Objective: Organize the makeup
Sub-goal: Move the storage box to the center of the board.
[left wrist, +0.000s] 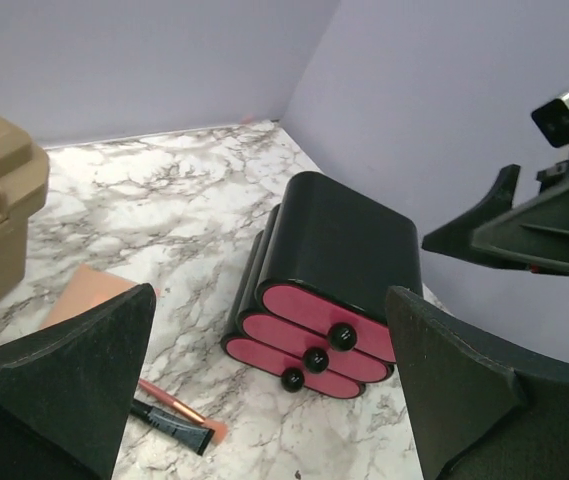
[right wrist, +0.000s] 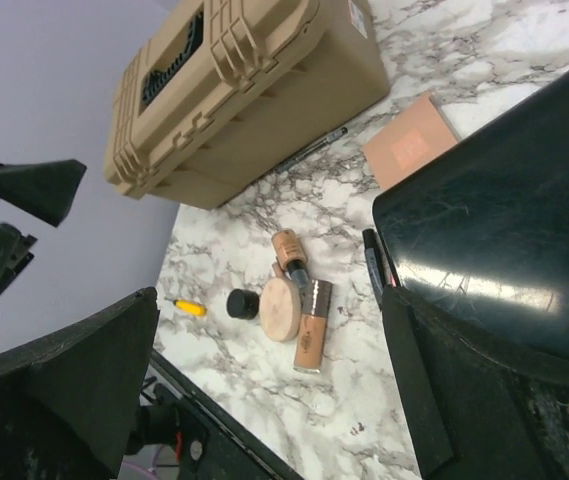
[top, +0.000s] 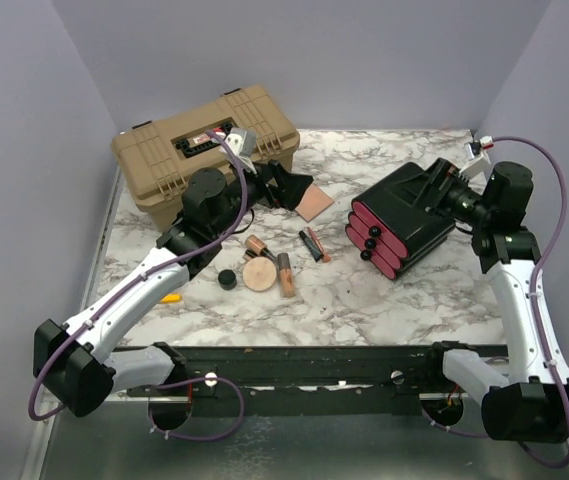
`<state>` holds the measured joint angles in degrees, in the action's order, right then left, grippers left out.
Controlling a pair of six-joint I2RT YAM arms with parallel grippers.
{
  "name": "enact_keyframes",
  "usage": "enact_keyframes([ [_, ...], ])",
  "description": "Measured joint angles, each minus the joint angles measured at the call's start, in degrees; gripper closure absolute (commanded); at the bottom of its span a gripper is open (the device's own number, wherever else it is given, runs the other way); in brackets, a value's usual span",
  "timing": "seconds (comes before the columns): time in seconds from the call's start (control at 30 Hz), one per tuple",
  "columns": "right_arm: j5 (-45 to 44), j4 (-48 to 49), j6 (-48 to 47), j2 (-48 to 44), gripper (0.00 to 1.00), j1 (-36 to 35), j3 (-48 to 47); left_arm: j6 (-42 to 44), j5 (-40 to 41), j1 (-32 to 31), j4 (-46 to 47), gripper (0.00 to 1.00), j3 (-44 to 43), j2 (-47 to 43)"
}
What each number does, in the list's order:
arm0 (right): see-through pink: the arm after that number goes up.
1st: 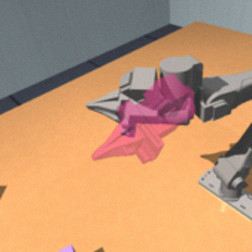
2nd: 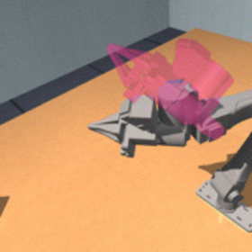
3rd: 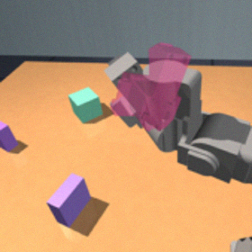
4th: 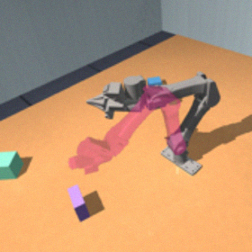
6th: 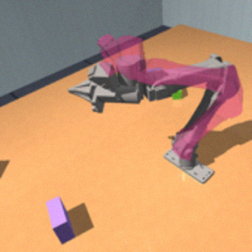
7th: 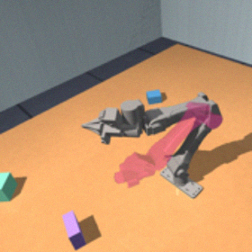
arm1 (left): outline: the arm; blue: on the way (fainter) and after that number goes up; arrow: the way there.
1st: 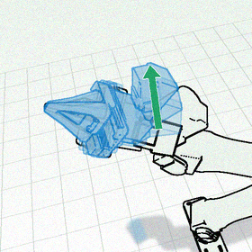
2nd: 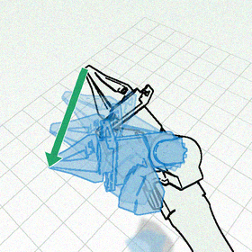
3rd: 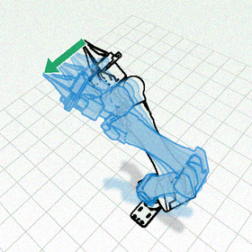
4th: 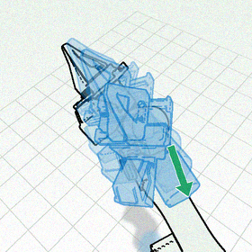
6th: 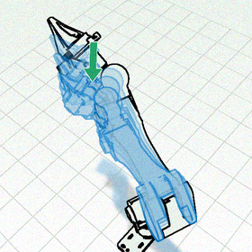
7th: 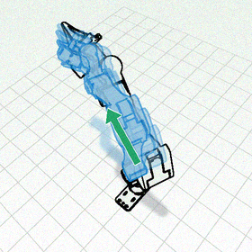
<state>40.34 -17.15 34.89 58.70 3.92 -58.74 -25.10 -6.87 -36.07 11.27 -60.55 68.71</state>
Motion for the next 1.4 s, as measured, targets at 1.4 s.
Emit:
enact_keyframes([
  [1.4, -12.1, -12.8, -16.6, 7.6, 0.35, -0.2, -1.4, 6.9, 27.7, -18.4, -6.4, 0.18, -4.3, 18.3],
])
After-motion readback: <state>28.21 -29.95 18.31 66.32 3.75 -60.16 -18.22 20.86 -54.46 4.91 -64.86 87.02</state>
